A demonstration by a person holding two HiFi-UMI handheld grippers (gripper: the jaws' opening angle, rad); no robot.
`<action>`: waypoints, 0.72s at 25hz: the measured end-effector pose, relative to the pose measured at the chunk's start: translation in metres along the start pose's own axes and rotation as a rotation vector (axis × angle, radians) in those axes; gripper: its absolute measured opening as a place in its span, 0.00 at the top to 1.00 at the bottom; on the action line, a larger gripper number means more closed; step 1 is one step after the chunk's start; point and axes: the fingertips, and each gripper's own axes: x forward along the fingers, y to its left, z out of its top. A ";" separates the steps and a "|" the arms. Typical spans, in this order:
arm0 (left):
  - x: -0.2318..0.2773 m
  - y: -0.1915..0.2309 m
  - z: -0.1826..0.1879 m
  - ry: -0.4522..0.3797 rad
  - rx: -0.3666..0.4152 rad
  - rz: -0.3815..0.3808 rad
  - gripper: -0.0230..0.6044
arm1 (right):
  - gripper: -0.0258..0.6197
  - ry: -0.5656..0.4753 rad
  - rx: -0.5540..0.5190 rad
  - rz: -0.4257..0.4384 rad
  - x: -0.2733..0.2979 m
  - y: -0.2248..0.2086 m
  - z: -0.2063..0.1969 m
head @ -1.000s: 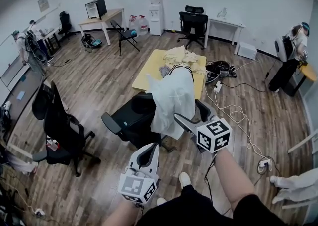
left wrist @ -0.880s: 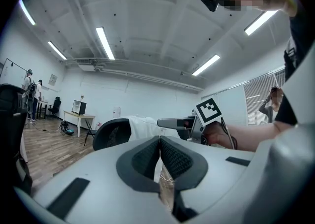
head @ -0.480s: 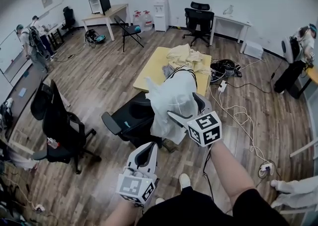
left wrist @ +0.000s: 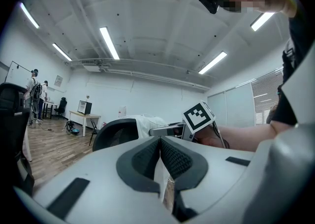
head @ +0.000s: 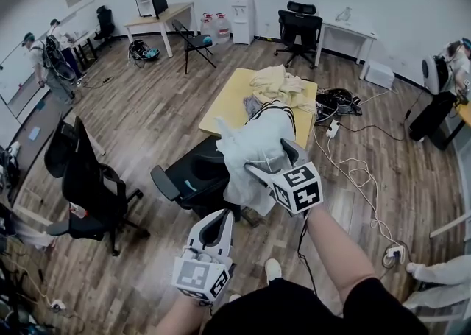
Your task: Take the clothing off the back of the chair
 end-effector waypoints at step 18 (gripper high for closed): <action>-0.019 0.014 0.003 -0.011 0.002 0.011 0.93 | 0.84 -0.002 -0.010 -0.051 -0.004 0.007 0.000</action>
